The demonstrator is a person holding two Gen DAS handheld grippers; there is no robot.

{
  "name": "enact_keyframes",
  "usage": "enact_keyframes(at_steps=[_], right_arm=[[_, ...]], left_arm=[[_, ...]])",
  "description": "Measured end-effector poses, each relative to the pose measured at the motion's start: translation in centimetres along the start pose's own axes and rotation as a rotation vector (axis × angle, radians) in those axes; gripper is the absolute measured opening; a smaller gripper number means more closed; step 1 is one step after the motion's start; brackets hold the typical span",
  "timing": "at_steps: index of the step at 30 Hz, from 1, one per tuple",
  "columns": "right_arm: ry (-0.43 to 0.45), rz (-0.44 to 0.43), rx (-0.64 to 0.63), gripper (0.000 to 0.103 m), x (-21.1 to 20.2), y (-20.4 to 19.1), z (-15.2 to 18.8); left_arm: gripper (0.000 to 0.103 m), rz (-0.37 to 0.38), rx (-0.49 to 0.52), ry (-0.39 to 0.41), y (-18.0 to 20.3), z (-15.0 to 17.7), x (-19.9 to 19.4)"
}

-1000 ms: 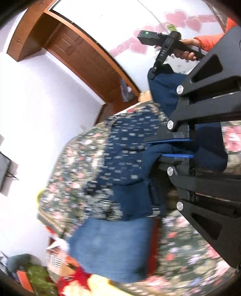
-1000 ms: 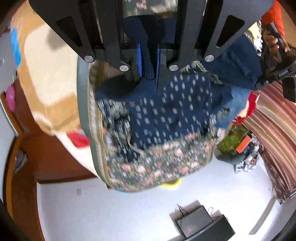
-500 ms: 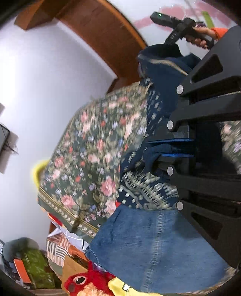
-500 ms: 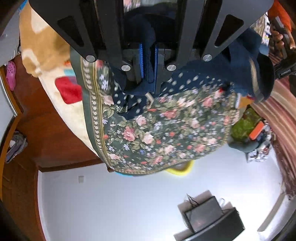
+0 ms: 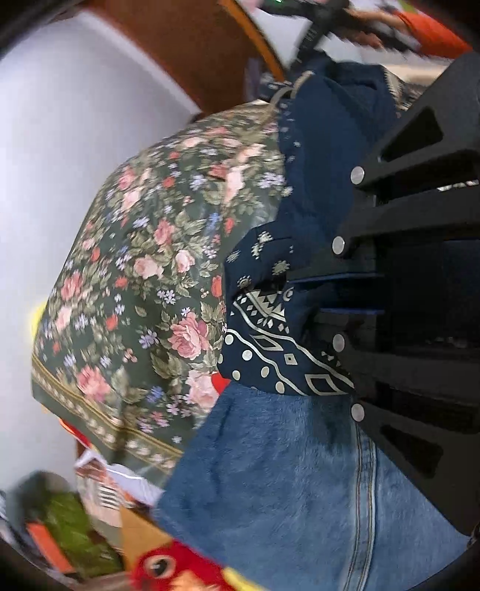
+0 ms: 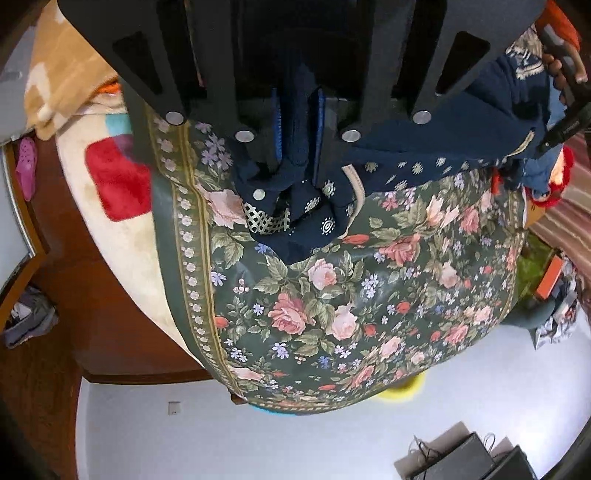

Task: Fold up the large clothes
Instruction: 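Lower the folded hem onto the jacket and open both grippers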

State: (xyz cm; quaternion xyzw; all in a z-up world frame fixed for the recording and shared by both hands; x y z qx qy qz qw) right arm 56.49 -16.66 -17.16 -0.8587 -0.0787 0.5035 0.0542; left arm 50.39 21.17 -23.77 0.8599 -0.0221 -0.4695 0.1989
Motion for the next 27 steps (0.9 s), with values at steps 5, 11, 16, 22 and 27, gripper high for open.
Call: enact_keyframes(at_steps=[5, 11, 16, 22, 27], right_arm=[[0.13, 0.118, -0.043, 0.057, -4.5, 0.4, -0.6], [0.201, 0.075, -0.165, 0.057, -8.9, -2.1, 1.0], [0.183, 0.007, -0.202, 0.058, -9.5, -3.8, 3.7], [0.149, -0.022, -0.252, 0.058, -8.3, -5.3, 6.6], [0.1, -0.059, -0.229, 0.058, -6.4, -5.6, 7.8]], left_arm=[[0.015, 0.028, 0.027, 0.018, 1.3, -0.5, -3.9], [0.018, 0.081, 0.026, 0.08, 2.9, -1.0, -8.5], [0.061, -0.035, 0.036, 0.183, 3.0, -1.3, -11.2], [0.069, -0.039, 0.067, 0.235, 3.0, -1.1, -13.5], [0.071, -0.027, 0.161, 0.169, 4.7, 1.4, -11.3]])
Point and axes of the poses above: each gripper's, at about its wrist camera, not at the fingertips, and x roughly the way its jaws point, y to its right, z to its underside, the point moved 4 cm from there along x, roughly the way its jaws point, and after that the axes turned 6 degrees about z, right-handed, at the moved point
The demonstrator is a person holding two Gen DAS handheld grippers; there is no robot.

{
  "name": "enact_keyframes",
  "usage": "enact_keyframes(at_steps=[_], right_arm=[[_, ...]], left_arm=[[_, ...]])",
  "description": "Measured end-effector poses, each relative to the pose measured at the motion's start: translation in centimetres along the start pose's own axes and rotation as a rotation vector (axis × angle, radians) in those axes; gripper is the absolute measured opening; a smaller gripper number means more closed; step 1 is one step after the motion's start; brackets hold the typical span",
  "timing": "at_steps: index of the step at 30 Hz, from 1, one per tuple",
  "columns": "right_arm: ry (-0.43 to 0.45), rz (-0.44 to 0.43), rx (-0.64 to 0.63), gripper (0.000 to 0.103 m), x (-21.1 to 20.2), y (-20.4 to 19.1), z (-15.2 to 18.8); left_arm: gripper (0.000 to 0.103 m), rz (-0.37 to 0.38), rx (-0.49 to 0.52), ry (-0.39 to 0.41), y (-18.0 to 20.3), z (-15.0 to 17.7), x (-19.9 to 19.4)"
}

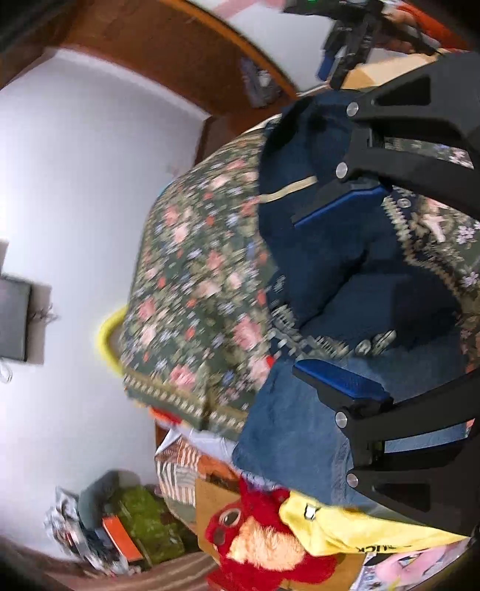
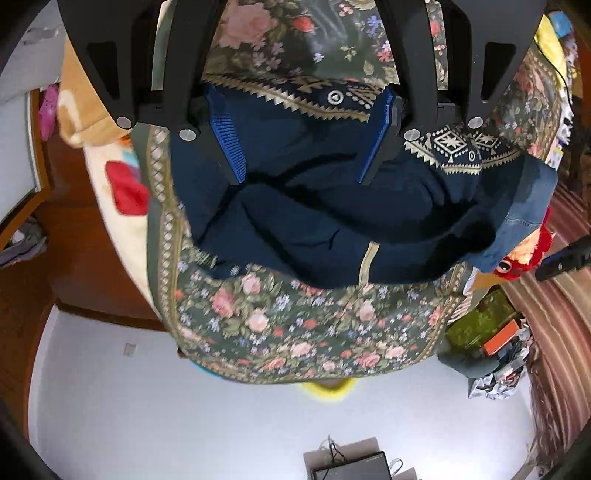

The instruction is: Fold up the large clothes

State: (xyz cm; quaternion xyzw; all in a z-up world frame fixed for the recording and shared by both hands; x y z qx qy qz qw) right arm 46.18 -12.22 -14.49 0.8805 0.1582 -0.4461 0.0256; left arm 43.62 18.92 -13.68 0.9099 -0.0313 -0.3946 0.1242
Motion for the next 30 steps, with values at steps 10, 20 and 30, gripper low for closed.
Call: enact_keyframes(at_steps=[10, 20, 30], right_arm=[[-0.1, -0.014, 0.034, 0.058, 4.7, 0.2, 2.3], [-0.051, 0.047, 0.098, 0.058, 7.6, 2.0, -1.1], [0.141, 0.231, 0.218, 0.058, 4.6, 5.2, -7.2]], left_arm=[[0.071, 0.02, 0.248, -0.244, 6.1, 8.2, 8.6], [0.071, -0.003, 0.121, -0.211, 3.6, 3.9, 13.9], [0.069, -0.285, -0.064, -0.05, -3.2, -3.6, 12.9]])
Point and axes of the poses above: each gripper's, at about its wrist camera, not at the fingertips, and x roughly the way its jaws point, y to its right, z to its underside, the point moved 4 cm from there along x, roughly the way its jaws point, and after that the axes turned 6 degrees about z, right-handed, at the moved point
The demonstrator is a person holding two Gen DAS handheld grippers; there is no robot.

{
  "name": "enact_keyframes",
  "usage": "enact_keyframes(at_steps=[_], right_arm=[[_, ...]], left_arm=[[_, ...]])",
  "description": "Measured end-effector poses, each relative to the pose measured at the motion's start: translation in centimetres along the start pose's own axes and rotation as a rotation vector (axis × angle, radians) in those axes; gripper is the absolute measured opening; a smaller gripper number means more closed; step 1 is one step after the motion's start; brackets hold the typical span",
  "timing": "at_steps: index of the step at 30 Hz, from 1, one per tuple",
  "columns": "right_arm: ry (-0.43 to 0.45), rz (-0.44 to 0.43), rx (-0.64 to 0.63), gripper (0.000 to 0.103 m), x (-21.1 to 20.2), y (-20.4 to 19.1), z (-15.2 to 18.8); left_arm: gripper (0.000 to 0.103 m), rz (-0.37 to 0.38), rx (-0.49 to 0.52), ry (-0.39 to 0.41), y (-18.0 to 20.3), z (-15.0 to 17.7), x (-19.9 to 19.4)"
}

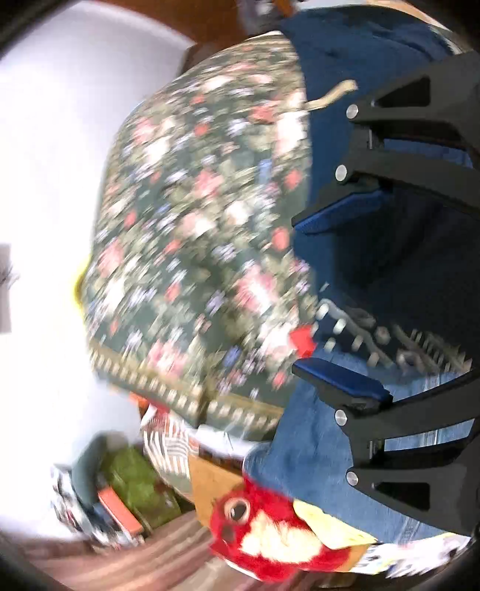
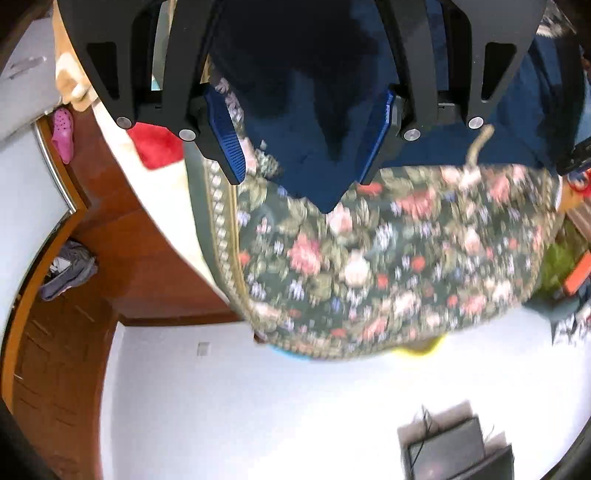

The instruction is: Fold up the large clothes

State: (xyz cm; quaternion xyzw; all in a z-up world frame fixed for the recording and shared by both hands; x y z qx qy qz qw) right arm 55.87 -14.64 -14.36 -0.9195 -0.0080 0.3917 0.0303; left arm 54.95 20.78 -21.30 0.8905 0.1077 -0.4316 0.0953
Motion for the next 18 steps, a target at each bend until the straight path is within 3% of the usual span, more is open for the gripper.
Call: enact_keyframes(at_steps=[2, 5, 12, 18], right_arm=[[0.002, -0.033, -0.014, 0.058, -1.0, -0.4, 0.1], [0.0, -0.078, -0.085, 0.058, -2.5, -2.0, 1.2], [-0.046, -0.21, -0.237, 0.058, -3.9, -7.4, 5.5], [-0.131, -0.237, -0.338, 0.06, -2.6, -9.3, 9.7]], left_arm=[[0.069, 0.072, -0.032, -0.005, -0.6, -0.1, -0.8], [0.069, 0.114, -0.018, -0.007, -0.3, 0.7, -2.0], [0.071, 0.249, 0.117, -0.061, 4.5, 5.0, -4.0], [0.083, 0.296, 0.249, -0.121, 7.5, 9.7, -3.7]])
Point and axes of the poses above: each gripper's, at about its wrist camera, not at the fingertips, and x roughly the way its jaws point, y to its right, z to its underside, the point moved 4 cm from there along x, roughly the way its jaws point, and after that the axes turned 6 degrees about z, right-handed, at the moved point
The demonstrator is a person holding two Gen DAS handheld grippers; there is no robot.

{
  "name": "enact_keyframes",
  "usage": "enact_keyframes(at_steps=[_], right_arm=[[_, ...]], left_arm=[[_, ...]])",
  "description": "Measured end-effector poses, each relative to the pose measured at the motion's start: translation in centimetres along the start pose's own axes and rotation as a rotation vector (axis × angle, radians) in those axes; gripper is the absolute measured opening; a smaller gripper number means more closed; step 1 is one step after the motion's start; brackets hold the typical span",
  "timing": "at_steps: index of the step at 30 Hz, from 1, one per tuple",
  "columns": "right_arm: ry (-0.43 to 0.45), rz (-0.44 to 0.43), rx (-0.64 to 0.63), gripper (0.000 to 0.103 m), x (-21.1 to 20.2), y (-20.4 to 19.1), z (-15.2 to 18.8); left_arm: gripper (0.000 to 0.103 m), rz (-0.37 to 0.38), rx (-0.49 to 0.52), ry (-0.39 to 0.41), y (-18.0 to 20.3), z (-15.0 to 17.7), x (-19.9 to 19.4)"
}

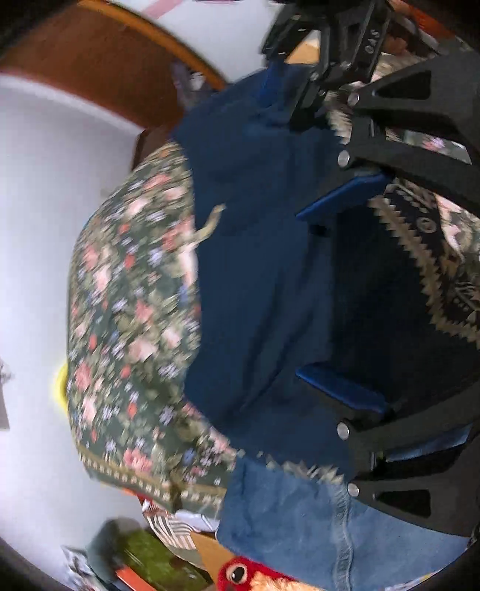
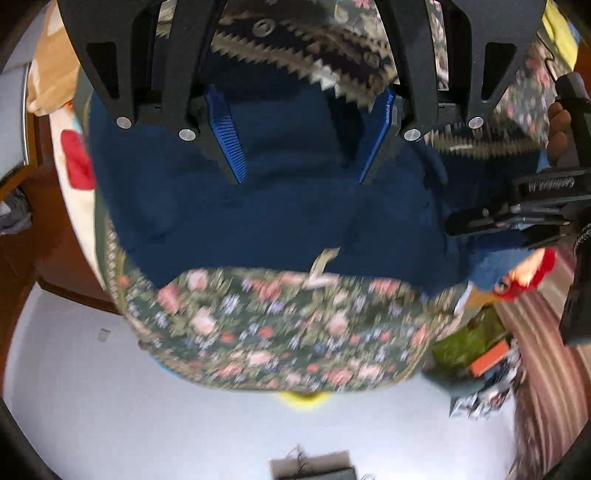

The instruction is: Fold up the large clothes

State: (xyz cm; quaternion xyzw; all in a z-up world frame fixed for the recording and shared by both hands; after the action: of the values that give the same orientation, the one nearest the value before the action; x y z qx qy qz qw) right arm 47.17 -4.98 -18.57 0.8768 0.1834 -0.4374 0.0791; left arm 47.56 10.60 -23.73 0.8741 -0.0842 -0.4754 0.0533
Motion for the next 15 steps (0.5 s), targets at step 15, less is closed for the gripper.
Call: enact_keyframes(at_steps=[15], right_arm=[[-0.057, 0.087, 0.14, 0.078, -2.1, 7.3, 5.3]], left_arm=[[0.085, -0.122, 0.132, 0.055, -1.8, 6.6, -3.1]])
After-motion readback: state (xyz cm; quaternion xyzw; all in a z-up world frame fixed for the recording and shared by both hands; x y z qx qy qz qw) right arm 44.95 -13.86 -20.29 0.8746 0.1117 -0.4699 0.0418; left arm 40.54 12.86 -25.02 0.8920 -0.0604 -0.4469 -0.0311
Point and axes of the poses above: each gripper's, at about its wrist camera, not at the fingertips, and x roughly the way its jaws point, y to its right, z to its underside, the point moved 4 cm from there along x, roughly the way its jaws point, and after that the axes turned 6 degrees about z, right-handed, at the moved point
